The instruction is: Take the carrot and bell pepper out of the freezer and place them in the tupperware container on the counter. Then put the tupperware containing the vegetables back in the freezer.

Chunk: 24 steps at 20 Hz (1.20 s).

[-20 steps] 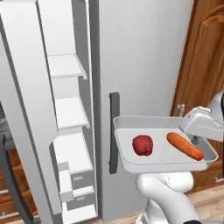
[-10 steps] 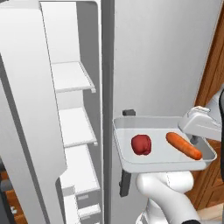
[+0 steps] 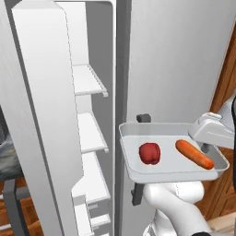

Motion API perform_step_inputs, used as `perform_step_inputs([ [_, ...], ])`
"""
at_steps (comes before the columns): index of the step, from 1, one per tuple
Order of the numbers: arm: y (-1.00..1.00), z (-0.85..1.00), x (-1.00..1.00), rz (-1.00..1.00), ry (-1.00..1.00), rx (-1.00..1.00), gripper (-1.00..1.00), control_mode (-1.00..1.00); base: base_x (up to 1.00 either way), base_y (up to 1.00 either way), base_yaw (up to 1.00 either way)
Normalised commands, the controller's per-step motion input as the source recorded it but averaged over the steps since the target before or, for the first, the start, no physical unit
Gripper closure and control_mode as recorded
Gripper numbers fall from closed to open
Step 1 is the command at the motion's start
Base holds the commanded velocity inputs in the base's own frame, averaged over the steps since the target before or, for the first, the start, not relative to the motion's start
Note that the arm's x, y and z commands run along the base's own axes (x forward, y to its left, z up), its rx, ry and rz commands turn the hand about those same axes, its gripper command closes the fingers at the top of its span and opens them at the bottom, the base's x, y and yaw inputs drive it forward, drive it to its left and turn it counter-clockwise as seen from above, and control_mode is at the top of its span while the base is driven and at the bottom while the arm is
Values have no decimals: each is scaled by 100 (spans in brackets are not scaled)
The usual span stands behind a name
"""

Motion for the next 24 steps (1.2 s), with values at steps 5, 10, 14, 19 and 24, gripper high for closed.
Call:
perform_step_inputs([
  [5,0,0,0,0,0,0,100,100,-1,1,-7],
  [10,0,10,-4,-3,0,3,100,-100,-21,0,-8],
  [14,0,74,-35,-19,0,24,100,-100,0,0,0],
  [19,8,64,-31,-32,-1,29,100,-100,0,0,0],
  [24,52,25,-4,-36,0,18,100,-100,0,0,0],
])
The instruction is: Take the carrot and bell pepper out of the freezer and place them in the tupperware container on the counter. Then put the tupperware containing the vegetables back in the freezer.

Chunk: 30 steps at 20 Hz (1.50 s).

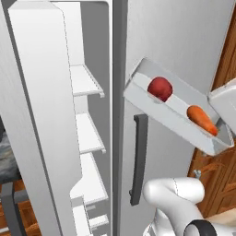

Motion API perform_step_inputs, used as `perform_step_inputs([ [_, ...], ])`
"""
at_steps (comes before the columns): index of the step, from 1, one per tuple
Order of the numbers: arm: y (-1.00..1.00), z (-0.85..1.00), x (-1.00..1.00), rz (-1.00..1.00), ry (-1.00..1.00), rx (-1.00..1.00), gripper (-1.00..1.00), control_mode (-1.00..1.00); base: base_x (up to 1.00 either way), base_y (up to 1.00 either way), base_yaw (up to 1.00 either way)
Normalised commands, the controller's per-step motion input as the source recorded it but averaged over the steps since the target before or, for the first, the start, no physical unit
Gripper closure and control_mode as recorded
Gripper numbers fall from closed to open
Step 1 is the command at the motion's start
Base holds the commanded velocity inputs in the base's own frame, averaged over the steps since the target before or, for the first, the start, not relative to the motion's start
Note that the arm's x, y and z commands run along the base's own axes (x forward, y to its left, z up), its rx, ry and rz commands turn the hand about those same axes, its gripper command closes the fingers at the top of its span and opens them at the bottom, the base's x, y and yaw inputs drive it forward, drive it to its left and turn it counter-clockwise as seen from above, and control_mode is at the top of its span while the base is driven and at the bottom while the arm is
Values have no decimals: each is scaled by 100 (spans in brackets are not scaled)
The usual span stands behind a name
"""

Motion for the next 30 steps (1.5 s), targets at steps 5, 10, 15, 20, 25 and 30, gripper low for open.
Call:
perform_step_inputs([
  [5,73,6,0,-31,0,4,100,-100,0,0,0],
  [10,49,9,0,-22,0,2,100,-100,0,0,0],
  [15,41,17,0,-21,4,3,100,-100,0,0,0],
  [20,55,13,2,-21,17,0,100,-100,0,0,0],
  [25,50,12,25,-20,19,0,100,-100,0,0,0],
  [30,37,12,34,-13,9,0,100,-100,0,0,0],
])
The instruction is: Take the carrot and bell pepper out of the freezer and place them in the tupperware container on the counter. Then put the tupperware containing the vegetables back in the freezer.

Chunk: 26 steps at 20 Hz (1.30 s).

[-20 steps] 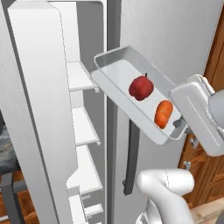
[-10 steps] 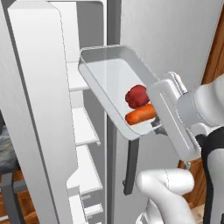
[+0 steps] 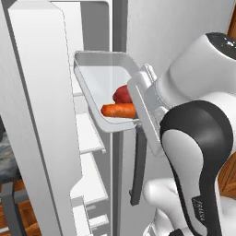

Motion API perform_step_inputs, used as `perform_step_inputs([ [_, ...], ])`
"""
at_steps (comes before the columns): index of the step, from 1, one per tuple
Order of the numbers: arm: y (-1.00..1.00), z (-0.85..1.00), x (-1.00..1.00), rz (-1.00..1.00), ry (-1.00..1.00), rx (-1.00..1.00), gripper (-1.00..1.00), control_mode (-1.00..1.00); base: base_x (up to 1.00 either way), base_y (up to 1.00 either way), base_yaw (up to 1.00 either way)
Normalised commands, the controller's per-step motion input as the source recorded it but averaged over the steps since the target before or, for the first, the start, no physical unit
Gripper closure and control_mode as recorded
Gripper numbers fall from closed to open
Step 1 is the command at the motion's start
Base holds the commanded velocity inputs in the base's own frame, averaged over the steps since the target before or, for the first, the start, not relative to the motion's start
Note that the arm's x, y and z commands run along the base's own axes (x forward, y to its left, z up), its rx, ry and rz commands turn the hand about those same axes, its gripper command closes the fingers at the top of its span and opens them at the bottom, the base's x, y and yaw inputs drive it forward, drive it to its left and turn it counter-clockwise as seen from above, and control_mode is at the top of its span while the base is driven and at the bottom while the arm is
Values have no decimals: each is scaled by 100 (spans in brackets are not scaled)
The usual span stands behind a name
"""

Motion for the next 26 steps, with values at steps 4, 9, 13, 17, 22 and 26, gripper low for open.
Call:
perform_step_inputs([
  [4,16,1,57,-2,1,0,100,-100,0,0,0],
  [9,12,0,56,0,0,0,100,-100,0,0,0],
  [13,33,0,29,2,0,0,100,-100,0,0,0],
  [17,28,0,39,4,0,0,100,-100,0,0,0],
  [22,20,0,55,2,0,0,100,-100,0,0,0],
  [26,15,0,50,0,0,0,100,-100,0,0,0],
])
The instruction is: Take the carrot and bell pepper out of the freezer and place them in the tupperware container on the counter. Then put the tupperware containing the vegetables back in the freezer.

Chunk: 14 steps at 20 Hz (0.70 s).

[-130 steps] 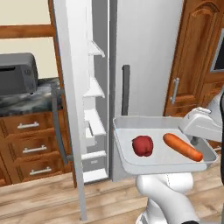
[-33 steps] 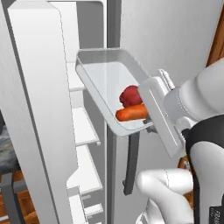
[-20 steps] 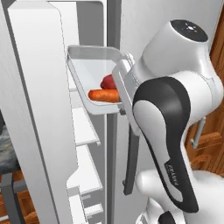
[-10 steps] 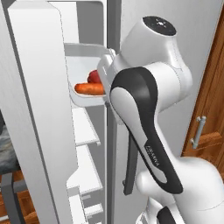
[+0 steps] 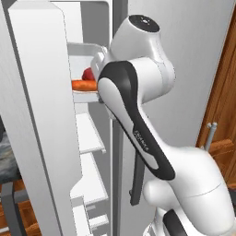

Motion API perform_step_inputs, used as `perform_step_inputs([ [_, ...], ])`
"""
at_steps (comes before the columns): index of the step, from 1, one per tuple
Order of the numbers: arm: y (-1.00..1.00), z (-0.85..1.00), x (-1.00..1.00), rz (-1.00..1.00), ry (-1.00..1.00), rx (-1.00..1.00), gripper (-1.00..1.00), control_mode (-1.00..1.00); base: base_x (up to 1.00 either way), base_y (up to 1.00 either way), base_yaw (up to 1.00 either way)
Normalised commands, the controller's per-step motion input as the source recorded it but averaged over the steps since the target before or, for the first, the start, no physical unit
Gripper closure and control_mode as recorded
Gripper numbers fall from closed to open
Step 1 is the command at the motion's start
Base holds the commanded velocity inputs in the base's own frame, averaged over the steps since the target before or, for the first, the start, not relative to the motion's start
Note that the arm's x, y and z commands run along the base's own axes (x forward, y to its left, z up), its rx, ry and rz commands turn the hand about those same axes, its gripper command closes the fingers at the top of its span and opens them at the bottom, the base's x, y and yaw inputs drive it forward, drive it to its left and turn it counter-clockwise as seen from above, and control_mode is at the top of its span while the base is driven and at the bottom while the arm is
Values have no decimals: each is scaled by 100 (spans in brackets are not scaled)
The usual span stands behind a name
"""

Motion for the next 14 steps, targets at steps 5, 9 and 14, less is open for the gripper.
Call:
perform_step_inputs([
  [5,2,-3,41,0,0,-4,100,-100,0,0,0],
  [9,0,-12,36,0,0,-6,100,-100,0,0,0],
  [14,0,-16,34,0,0,-5,100,-100,0,0,0],
])
